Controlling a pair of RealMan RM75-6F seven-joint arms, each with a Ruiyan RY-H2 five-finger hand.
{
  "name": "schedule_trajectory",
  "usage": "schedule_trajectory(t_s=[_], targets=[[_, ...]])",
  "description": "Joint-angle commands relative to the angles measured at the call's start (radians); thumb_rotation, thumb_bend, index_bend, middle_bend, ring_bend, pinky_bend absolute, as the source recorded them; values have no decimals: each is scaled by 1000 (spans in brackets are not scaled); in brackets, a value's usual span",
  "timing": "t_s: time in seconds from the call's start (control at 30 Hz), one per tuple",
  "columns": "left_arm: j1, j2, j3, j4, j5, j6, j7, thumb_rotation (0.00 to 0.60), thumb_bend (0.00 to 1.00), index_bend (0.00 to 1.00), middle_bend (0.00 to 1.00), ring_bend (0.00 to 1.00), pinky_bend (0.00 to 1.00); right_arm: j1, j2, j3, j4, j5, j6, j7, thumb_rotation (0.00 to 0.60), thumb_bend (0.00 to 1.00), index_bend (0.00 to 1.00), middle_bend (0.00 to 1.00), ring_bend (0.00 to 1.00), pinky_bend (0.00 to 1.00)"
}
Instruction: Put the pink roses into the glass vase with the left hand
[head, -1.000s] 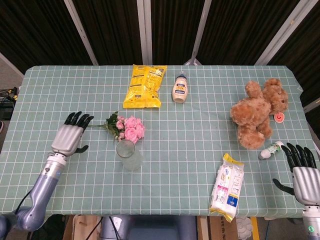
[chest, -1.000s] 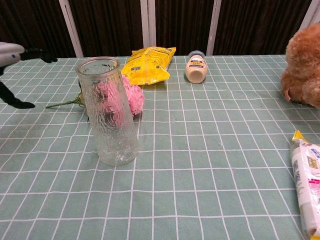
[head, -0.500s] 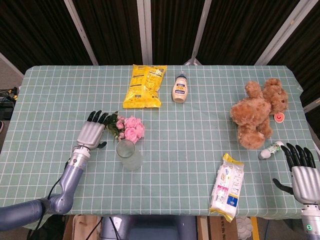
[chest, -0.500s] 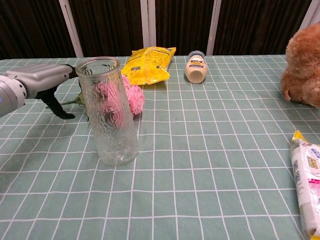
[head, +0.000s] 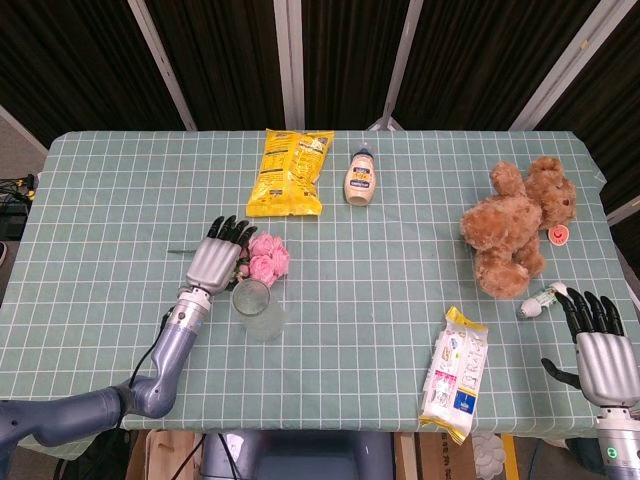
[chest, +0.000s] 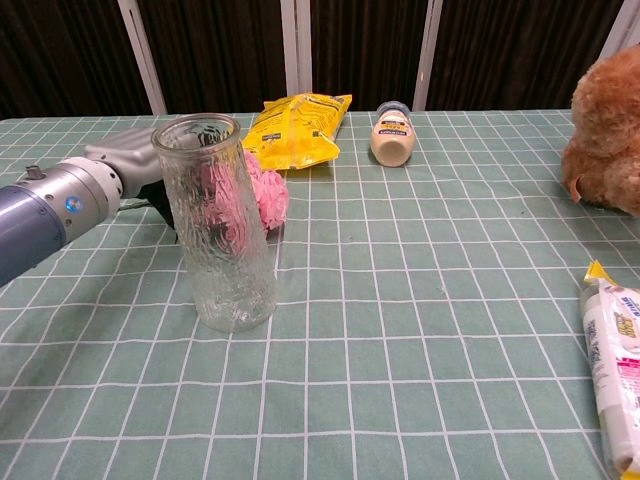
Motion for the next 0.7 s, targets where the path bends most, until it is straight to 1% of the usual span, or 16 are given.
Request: schedule_trajectory(t_s=[0.03,0.13,0.27,0.33,0.4,0.53,0.6,0.7], targets=[[-10,-17,0,14,-17,-3,21,600,260,136,83,0,0,0,0,0,0,2,-2,1,600,171,123,105,37,0],[-20,-38,1,32,-40,2,60,600,260,136,103,0,0,0,1,1,0,3,-1,3,600,171,123,105,37,0],[-29,-59,5,48,-54,3,81,600,260,151,148,5,10,-1,1,2,-1,6,0,8,600,171,124,105,37,0],[-33,-71,6,63,-59,8,94,600,261,161,182,29,46,-1,2,3,0,7,0,10,600,171,124,105,37,0],[-38,-87,4,81,-63,15,99,600,279,181,223,73,103,-1,2,3,1,9,-1,13,600,170,124,105,37,0],[-48,-114,10,124,-49,26,104,600,358,227,291,154,209,0,2,3,1,11,-5,18,600,171,123,105,37,0],[-53,-127,13,146,-38,33,101,600,398,266,346,207,280,1,1,2,1,11,-7,19,600,171,123,105,37,0],[-57,-145,14,177,-11,54,82,600,434,311,406,262,349,2,1,0,0,8,-8,19,600,171,124,105,36,0]])
